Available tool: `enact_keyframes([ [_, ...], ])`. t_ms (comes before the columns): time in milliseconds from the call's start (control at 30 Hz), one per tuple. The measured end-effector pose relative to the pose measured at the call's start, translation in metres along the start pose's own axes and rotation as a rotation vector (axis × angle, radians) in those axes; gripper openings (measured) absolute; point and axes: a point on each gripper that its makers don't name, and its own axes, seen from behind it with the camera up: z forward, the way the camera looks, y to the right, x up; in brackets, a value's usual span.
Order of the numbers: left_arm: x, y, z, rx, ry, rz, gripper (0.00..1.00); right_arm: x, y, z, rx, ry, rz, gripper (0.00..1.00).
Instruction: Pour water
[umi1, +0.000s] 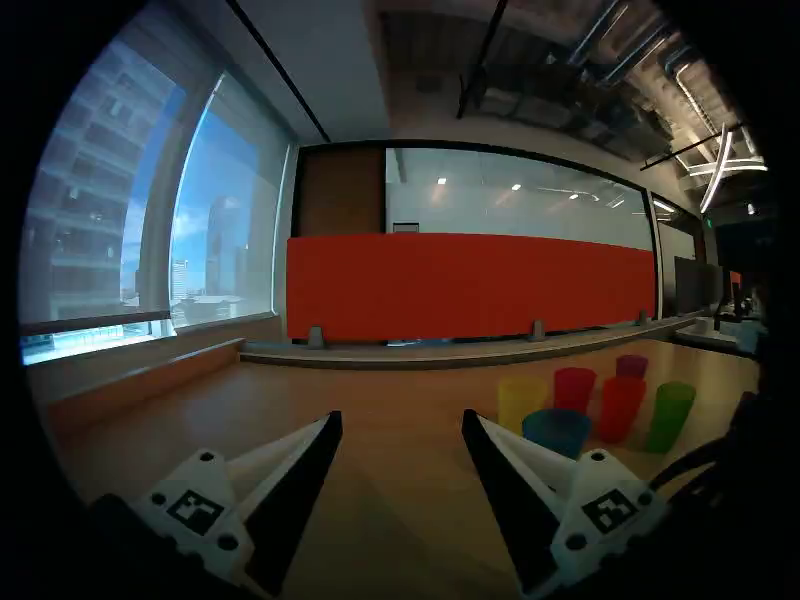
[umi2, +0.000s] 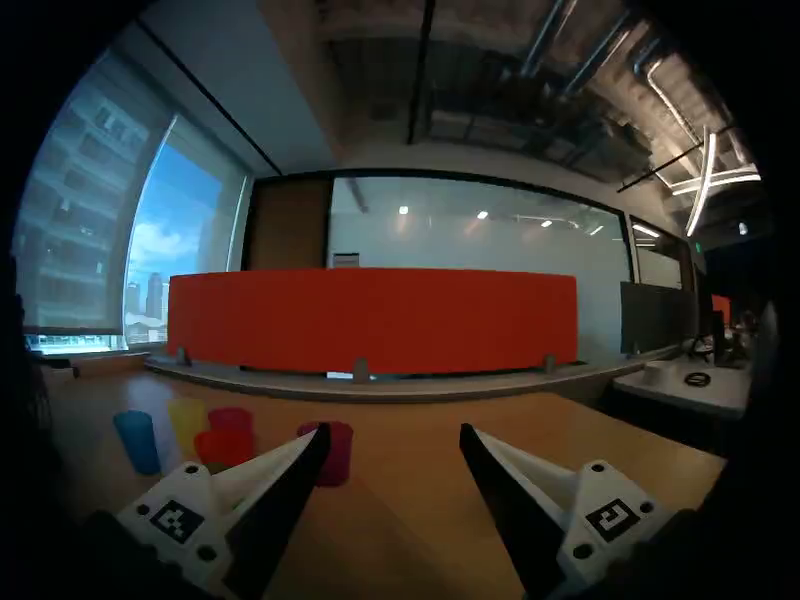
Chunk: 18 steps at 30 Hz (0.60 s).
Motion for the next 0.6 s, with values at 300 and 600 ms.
enact_keyframes([
  [300,0.0,0.0,0.0,0.0,0.0,0.0,0.89,-0.015,0.004,0.002,-0.007,-0.024,-0.014,1.0],
  [600,0.0,-0.001,0.0,0.0,0.0,0.0,0.89,-0.02,0.008,0.005,-0.009,-0.049,0.003,1.0],
])
